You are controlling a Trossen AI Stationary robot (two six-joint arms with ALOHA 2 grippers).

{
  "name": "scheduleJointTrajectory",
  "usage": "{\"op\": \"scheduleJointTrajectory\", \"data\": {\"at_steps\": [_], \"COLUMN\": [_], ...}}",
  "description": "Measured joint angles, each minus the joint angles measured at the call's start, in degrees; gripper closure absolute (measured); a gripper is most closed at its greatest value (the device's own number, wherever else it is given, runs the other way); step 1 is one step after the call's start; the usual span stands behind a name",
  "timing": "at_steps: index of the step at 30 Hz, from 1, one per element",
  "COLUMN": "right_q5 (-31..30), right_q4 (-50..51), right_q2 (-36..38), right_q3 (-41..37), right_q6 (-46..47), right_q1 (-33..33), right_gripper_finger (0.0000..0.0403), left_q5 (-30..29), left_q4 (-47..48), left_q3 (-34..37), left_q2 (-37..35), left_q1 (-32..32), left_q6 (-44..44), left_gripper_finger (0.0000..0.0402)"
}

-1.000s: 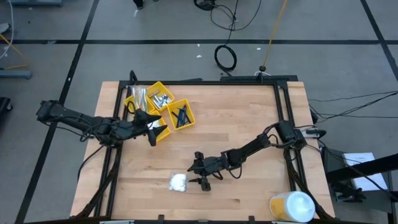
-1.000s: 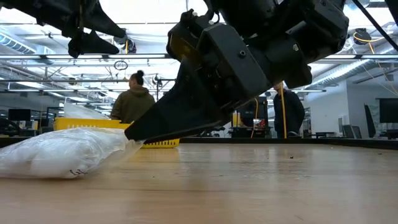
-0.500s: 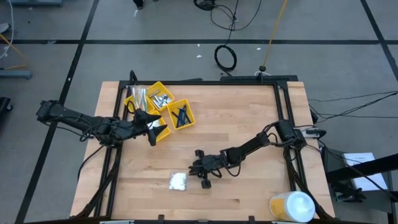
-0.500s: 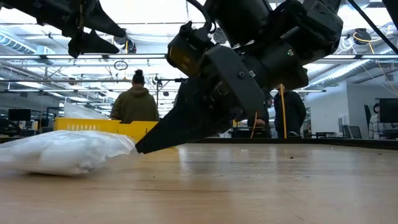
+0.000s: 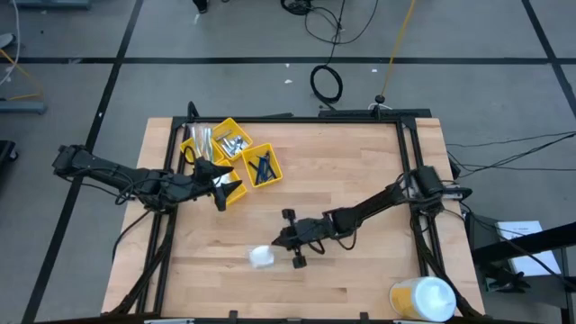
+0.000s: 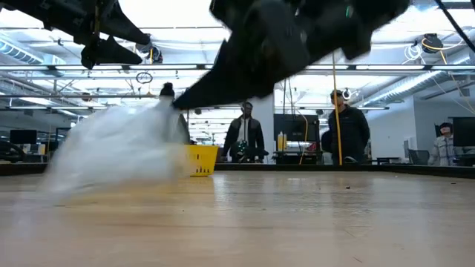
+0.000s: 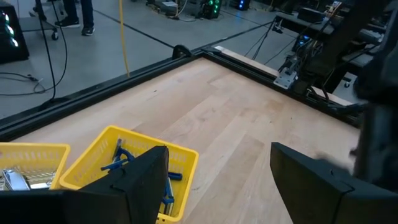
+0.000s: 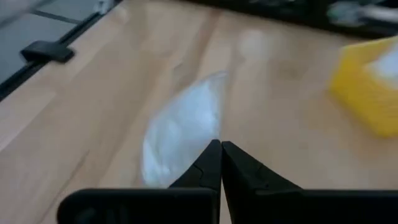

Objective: Pick & Place Travel size toiletries
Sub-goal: Put the cotton pack into the bottom yellow bin

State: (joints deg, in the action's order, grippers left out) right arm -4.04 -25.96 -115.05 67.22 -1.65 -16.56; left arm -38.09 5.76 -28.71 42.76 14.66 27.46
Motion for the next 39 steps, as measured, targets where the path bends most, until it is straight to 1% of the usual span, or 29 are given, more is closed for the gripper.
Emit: {"op": "scheduleJointTrajectory", "data": {"at_steps": [3, 6, 8, 10, 12, 14, 20, 23, 27, 32, 39], "right_q5": [-4.1, -10.5, -15.9, -20.4, -23.2, -24.7, -24.9, -24.9, -27.8, -27.9, -27.9], "right_q4": [5.0, 9.3, 12.1, 14.3, 16.6, 18.1, 19.5, 20.0, 20.3, 19.2, 14.0], "right_q2": [5.1, 9.7, 12.1, 14.0, 15.5, 16.4, 16.9, 17.0, 16.9, 16.9, 16.9], "right_q3": [0.0, 0.0, 0.0, 0.0, 0.0, 0.0, -0.1, -0.1, -0.1, -0.1, -0.1], "right_q6": [-2.7, -6.5, -9.4, -11.2, -11.7, -11.7, -13.0, -12.9, -13.5, -14.4, -17.3], "right_q1": [-0.6, -1.9, -2.9, -3.6, -3.8, -3.8, -3.4, -2.9, -2.9, -2.9, -2.9], "right_gripper_finger": [0.0403, 0.0403, 0.0403, 0.0403, 0.0403, 0.0403, 0.0403, 0.0403, 0.0403, 0.0403, 0.0403], "left_q5": [0.0, 0.4, 2.7, 5.8, 8.5, 12.0, 25.9, 29.7, 30.1, 30.1, 30.1], "left_q4": [0.4, 2.3, 3.4, 3.4, 1.4, -2.6, -22.0, -27.8, -28.3, -28.2, -27.8], "left_q3": [0.0, 0.0, 0.0, 0.1, 0.0, 0.1, 0.1, 0.1, 0.1, 0.1, 0.1], "left_q2": [0.0, 0.9, 2.6, 4.9, 7.9, 11.7, 23.3, 26.9, 28.4, 28.4, 28.4], "left_q1": [0.0, 0.0, 0.0, 0.0, 0.0, 0.0, 0.0, 0.0, -0.2, -1.4, -2.6], "left_q6": [0.0, 2.0, 5.2, 6.3, 5.7, 3.5, -9.4, -13.7, -15.2, -13.8, -13.2], "left_gripper_finger": [0.0128, 0.0128, 0.0128, 0.0128, 0.0128, 0.0128, 0.0128, 0.0128, 0.0128, 0.0128, 0.0128]}}
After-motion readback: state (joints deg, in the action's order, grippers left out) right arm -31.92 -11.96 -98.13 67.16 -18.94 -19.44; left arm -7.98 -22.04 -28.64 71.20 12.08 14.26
